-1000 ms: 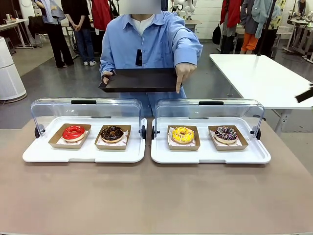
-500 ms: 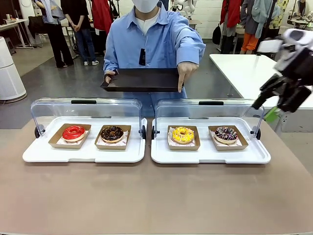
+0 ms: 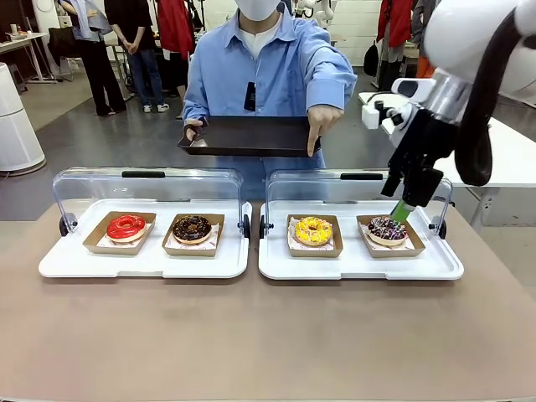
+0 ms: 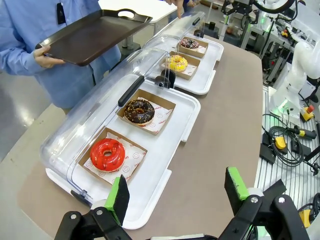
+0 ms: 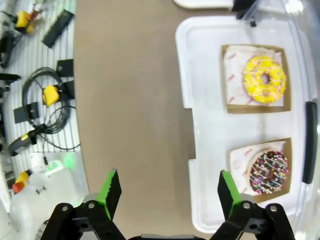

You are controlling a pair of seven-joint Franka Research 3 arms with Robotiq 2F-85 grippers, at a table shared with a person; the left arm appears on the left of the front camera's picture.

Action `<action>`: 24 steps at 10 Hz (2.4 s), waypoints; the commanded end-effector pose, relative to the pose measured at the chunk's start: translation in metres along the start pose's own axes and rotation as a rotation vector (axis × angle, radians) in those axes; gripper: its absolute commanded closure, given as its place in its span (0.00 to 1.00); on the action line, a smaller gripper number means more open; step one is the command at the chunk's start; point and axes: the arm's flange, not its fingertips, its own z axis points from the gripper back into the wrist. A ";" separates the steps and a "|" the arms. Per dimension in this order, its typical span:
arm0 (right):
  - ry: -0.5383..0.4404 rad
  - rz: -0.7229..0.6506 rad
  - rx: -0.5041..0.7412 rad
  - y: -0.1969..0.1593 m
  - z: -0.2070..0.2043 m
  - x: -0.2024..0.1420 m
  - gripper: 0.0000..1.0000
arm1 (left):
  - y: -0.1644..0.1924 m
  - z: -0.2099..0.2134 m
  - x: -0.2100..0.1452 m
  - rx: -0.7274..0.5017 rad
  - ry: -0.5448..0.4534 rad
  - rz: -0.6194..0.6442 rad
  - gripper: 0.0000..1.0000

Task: Provide the desired donut to the person.
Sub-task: Pick up and lift the Paper togo box containing the Donut pointed at by the person.

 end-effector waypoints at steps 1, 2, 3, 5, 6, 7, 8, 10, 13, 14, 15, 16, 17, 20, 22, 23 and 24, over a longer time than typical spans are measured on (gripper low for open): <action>0.041 -0.032 -0.015 -0.011 -0.011 0.006 0.00 | 0.001 0.001 0.001 -0.004 -0.018 -0.005 0.00; 0.009 -0.026 0.012 -0.012 -0.016 0.004 0.00 | 0.001 0.001 0.001 -0.004 -0.018 -0.005 0.00; -0.032 -0.023 0.024 -0.014 -0.014 -0.001 0.00 | 0.001 0.001 0.001 -0.004 -0.018 -0.005 0.00; 0.020 -0.007 0.000 -0.009 -0.016 0.003 0.00 | 0.001 0.001 0.001 -0.004 -0.018 -0.005 0.00; 0.020 -0.007 0.000 -0.009 -0.016 0.003 0.00 | 0.001 0.001 0.001 -0.004 -0.018 -0.005 0.00; 0.020 -0.007 0.000 -0.009 -0.016 0.003 0.00 | 0.001 0.001 0.001 -0.004 -0.018 -0.005 0.00; 0.020 -0.007 0.000 -0.009 -0.016 0.003 0.00 | 0.001 0.001 0.001 -0.004 -0.018 -0.005 0.00; 0.020 -0.007 0.000 -0.009 -0.016 0.003 0.00 | 0.001 0.001 0.001 -0.004 -0.018 -0.005 0.00; 0.012 -0.004 0.005 -0.010 -0.016 0.003 0.00 | 0.001 0.001 0.001 -0.004 -0.018 -0.005 0.00; 0.058 0.014 0.027 -0.012 -0.026 0.021 0.00 | 0.001 0.001 0.001 -0.004 -0.018 -0.005 0.00; 0.121 0.011 0.011 -0.018 -0.037 0.043 0.00 | 0.001 0.001 0.001 -0.004 -0.018 -0.005 0.00; 0.155 0.007 -0.001 -0.022 -0.044 0.061 0.00 | 0.001 0.001 0.001 -0.004 -0.018 -0.005 0.00; 0.186 0.014 -0.017 -0.026 -0.052 0.078 0.00 | 0.001 0.001 0.001 -0.004 -0.018 -0.005 0.00; 0.244 0.001 -0.040 -0.052 -0.089 0.112 0.00 | 0.001 0.001 0.001 -0.004 -0.018 -0.005 0.00; 0.209 0.052 -0.048 -0.066 -0.114 0.125 0.00 | 0.001 0.001 0.001 -0.004 -0.018 -0.005 0.00; 0.211 0.094 -0.056 -0.069 -0.128 0.132 0.00 | 0.001 0.001 0.001 -0.004 -0.018 -0.005 0.00; 0.220 0.104 -0.053 -0.070 -0.138 0.138 0.00 | 0.001 0.001 0.001 -0.004 -0.018 -0.005 0.00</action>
